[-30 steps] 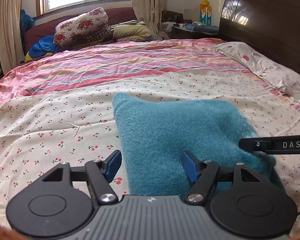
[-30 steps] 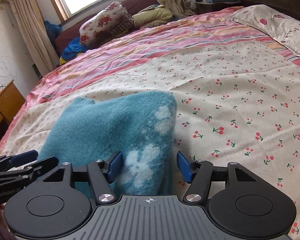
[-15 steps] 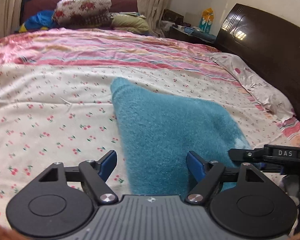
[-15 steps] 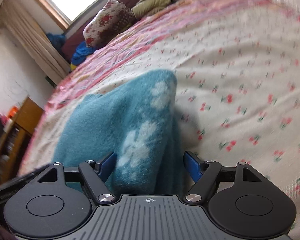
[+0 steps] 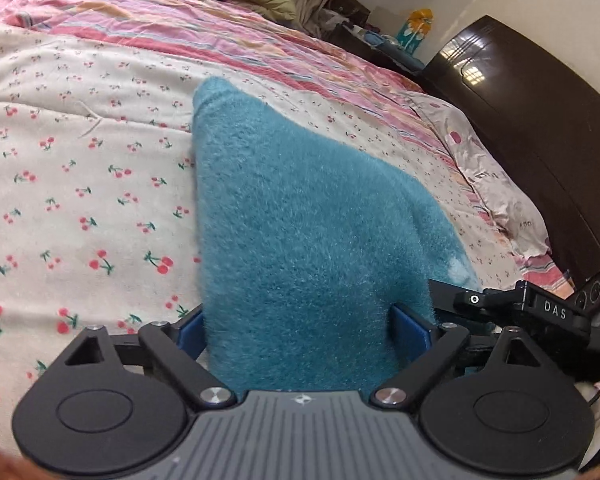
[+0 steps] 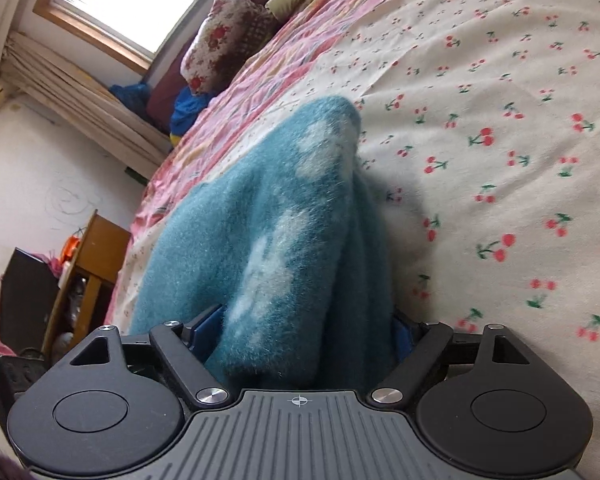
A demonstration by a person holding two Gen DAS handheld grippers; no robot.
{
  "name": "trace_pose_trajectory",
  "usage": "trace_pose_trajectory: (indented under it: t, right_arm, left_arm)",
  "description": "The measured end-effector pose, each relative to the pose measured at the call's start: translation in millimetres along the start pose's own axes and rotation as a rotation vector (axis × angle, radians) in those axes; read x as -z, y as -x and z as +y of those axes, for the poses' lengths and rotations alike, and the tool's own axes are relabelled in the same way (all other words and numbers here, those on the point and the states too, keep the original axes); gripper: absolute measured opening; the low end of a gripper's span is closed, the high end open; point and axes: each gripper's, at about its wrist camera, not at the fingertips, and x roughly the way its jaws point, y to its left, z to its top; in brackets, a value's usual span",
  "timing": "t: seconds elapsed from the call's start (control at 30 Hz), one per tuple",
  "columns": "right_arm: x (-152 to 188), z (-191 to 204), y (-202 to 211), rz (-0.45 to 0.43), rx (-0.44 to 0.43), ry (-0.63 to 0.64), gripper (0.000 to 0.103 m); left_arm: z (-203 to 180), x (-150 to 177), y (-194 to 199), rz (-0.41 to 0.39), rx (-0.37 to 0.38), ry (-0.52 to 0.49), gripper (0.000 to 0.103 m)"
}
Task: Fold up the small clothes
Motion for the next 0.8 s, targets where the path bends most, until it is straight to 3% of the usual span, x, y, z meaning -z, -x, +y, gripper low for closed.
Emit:
trace_pose_trajectory:
  t: [0.07, 0.2, 0.33, 0.5, 0.57, 0.63, 0.8]
  right_arm:
    - [2.8, 1.7, 1.5, -0.006, 0.001, 0.009, 0.078]
    - [4.6, 5.2, 12.3, 0.004, -0.003, 0.001, 0.058]
    - [12.3, 17.3, 28.2, 0.016, -0.014, 0.028, 0.053]
    - [47.0, 28.8, 64.7, 0.08, -0.048, 0.073, 0.052]
    - [67.1, 29.2, 75.3, 0.121, -0.023, 0.1, 0.054]
    - [84.2, 26.5, 73.5, 0.139, 0.04, 0.141, 0.063]
    - [87.4, 35.3, 89.4, 0.045, 0.092, 0.171, 0.067]
  left_arm:
    - [-4.9, 3.9, 3.3, 0.001, -0.004, -0.029, 0.096]
    - [-8.5, 6.4, 15.8, 0.008, 0.003, -0.04, 0.088]
    - [-12.9, 16.6, 41.5, 0.032, 0.035, -0.046, 0.087]
    - [-21.0, 65.0, 87.1, 0.068, 0.053, -0.069, 0.086]
    - [-21.1, 91.5, 88.4, 0.102, 0.014, -0.076, 0.086]
    - [-23.5, 110.8, 85.6, 0.088, -0.041, -0.114, 0.087]
    - [-34.7, 104.5, 103.7, 0.032, -0.078, -0.147, 0.085]
